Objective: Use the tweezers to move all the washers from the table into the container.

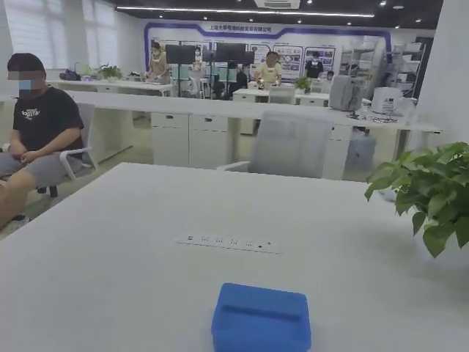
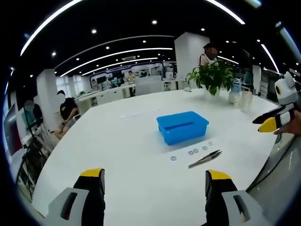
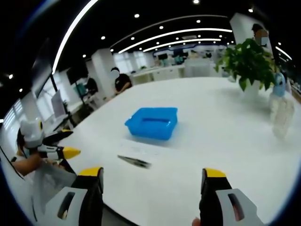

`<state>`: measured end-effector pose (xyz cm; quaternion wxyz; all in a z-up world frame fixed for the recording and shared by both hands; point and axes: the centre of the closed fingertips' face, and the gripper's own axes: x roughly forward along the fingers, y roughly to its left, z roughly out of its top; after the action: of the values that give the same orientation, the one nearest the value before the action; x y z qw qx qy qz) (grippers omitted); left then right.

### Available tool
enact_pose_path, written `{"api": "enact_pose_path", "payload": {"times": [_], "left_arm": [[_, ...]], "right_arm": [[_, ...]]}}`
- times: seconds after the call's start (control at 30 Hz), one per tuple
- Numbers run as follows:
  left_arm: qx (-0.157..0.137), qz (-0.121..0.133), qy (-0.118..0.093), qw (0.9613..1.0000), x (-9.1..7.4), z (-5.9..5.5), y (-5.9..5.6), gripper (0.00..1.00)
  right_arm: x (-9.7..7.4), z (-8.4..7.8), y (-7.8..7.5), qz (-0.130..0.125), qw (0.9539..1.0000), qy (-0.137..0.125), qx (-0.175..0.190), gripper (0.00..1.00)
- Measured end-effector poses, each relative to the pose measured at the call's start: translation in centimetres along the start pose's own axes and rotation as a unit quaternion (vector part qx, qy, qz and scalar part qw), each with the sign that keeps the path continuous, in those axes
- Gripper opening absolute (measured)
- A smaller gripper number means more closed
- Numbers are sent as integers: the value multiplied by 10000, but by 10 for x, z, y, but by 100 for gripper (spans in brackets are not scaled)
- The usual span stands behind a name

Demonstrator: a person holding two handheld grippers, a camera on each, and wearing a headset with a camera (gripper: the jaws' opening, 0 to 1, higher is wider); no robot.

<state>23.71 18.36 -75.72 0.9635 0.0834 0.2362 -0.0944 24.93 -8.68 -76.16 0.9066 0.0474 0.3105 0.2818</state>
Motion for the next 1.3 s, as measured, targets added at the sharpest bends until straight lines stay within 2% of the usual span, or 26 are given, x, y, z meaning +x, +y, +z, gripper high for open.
{"api": "enact_pose_path", "payload": {"times": [0.1,0.2,0.3,0.43,0.47,0.53,0.57,0.6,0.67,0.73,0.8,0.87,0.9,0.97,1.0,1.07,1.1,1.13,1.23,1.27,1.3], "left_arm": [[-120,56,-43,9999,-1,1,6,90],[-162,195,-104,9996,-4,3,12,91],[-242,191,-194,9993,-5,6,15,92],[-288,-10,-41,9996,-3,3,11,92],[-331,-151,39,9993,-2,3,6,90],[-347,-261,38,9991,-2,4,2,87],[-315,-411,78,9986,0,4,-4,87],[-235,-701,178,9971,2,3,-14,85],[-135,-1016,555,9932,5,-5,-23,75],[126,-1325,706,9886,11,-4,-32,61],[308,-1549,727,9848,17,1,-40,54],[298,-1769,726,9811,24,5,-48,48],[268,-1811,740,9803,28,6,-49,45],[314,-2095,813,9739,38,4,-57,39],[321,-2158,819,9725,46,2,-59,37],[281,-2416,932,9655,57,-5,-67,36],[296,-2397,882,9664,63,-5,-67,36],[339,-2494,877,9638,69,-5,-70,35],[456,-2575,833,9616,83,-4,-75,30],[499,-2650,835,9593,87,-4,-77,31],[489,-2733,938,9561,92,-9,-81,32]], "right_arm": [[3,-4,7,82,9998,144,-124,83],[4,-5,9,39,9994,201,-278,82],[5,-6,8,6,9991,262,-324,82],[6,-3,10,20,9992,263,-305,81],[7,-3,9,33,9992,254,-296,81],[7,-3,7,16,9992,272,-302,81],[7,-3,7,12,9992,284,-296,81],[7,-2,7,20,9992,270,-287,81],[7,1,5,38,9994,210,-256,81],[8,3,3,30,9996,185,-195,81],[10,3,1,25,9998,205,-73,80],[12,4,1,77,9997,210,-3,80],[13,4,1,79,9997,210,-11,80],[17,3,0,84,9996,277,-38,80],[19,3,0,88,9995,305,-53,80],[22,5,1,97,9994,330,-79,80],[23,7,1,110,9993,332,-99,80],[24,8,1,111,9993,331,-125,80],[30,12,0,168,9991,359,-132,80],[32,12,0,190,9990,382,-108,80],[33,12,0,206,9990,390,-89,80]]}}
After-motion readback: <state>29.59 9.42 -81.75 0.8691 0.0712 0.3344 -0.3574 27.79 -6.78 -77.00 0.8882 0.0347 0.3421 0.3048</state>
